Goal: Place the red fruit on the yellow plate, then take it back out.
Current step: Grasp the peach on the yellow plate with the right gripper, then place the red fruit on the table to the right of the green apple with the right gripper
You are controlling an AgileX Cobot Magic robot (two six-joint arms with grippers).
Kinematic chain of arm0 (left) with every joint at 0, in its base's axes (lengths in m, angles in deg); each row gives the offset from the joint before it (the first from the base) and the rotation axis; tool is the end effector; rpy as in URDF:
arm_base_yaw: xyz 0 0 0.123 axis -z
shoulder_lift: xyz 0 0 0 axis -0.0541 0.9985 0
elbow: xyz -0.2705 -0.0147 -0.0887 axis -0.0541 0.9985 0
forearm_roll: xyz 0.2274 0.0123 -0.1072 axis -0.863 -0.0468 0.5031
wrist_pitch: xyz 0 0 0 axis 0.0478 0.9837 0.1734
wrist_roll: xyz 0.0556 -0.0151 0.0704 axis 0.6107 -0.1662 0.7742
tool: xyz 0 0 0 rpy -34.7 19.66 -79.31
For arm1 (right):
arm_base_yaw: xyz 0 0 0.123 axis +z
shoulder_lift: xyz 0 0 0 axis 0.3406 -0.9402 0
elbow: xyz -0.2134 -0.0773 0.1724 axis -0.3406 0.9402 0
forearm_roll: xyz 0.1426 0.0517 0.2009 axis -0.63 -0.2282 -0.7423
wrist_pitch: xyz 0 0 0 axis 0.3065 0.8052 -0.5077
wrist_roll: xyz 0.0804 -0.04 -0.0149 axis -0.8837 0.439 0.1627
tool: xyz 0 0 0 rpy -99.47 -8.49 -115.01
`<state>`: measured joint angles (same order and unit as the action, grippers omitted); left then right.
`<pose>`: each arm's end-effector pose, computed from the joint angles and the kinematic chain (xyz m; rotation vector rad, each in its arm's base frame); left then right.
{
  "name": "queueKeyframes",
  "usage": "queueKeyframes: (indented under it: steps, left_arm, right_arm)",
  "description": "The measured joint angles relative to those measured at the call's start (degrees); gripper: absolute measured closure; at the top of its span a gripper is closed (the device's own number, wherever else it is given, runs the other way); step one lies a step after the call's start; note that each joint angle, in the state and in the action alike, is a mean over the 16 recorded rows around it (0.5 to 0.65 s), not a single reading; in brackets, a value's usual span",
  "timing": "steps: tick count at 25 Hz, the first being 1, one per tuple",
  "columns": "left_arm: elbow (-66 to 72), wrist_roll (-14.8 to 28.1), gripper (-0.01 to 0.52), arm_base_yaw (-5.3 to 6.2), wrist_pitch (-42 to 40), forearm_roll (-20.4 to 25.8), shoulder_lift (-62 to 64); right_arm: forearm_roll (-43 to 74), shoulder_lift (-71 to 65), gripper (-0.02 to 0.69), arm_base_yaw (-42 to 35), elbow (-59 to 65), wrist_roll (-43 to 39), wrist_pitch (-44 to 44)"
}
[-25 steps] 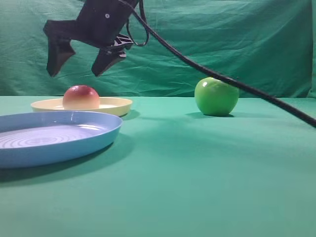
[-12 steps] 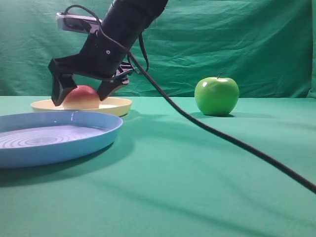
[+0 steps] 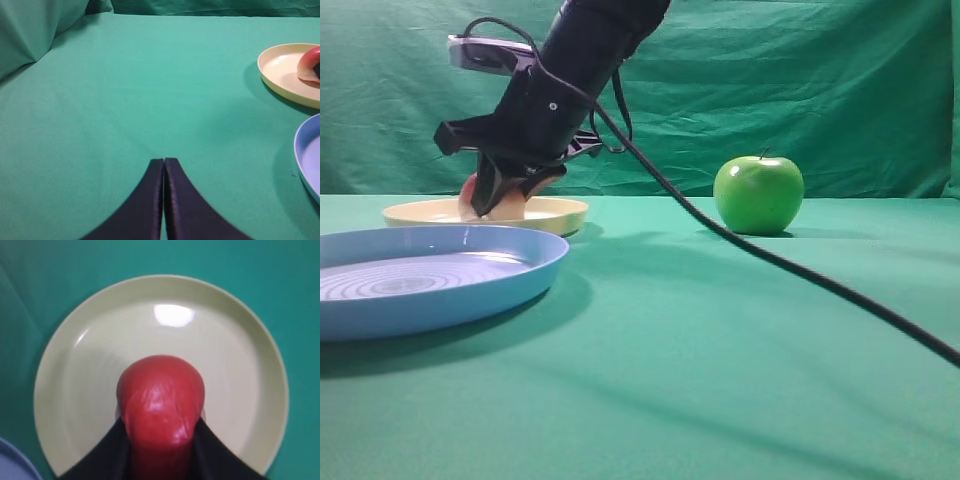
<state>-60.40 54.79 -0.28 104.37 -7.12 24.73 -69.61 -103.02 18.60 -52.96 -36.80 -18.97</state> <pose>0.0507 0.0138 0.1776 -0.1629 1.8308 0.1319 0.3951 0.3461 0.2491 -1.2802 2.1379 0.4943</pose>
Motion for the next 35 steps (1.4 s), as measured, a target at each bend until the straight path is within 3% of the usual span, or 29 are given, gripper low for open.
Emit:
queueKeyframes:
  steps: [9, 18, 26, 35]
  left_arm:
    - [0.0, 0.0, 0.514, 0.0, 0.0, 0.0, 0.0]
    - [0.0, 0.0, 0.514, 0.0, 0.0, 0.0, 0.0]
    - [0.0, 0.01, 0.514, 0.0, 0.0, 0.0, 0.0]
    - [0.0, 0.07, 0.514, 0.0, 0.0, 0.0, 0.0]
  right_arm:
    - [6.16, 14.34, 0.49, -3.6, -0.43, -5.77, 13.69]
    - [14.04, 31.48, 0.49, -7.31, 8.67, -12.71, 19.79]
    - [15.57, 48.3, 0.49, -11.36, 30.96, -15.81, 15.46]
    - [15.54, 60.46, 0.49, -12.74, 64.0, -19.0, -0.1]
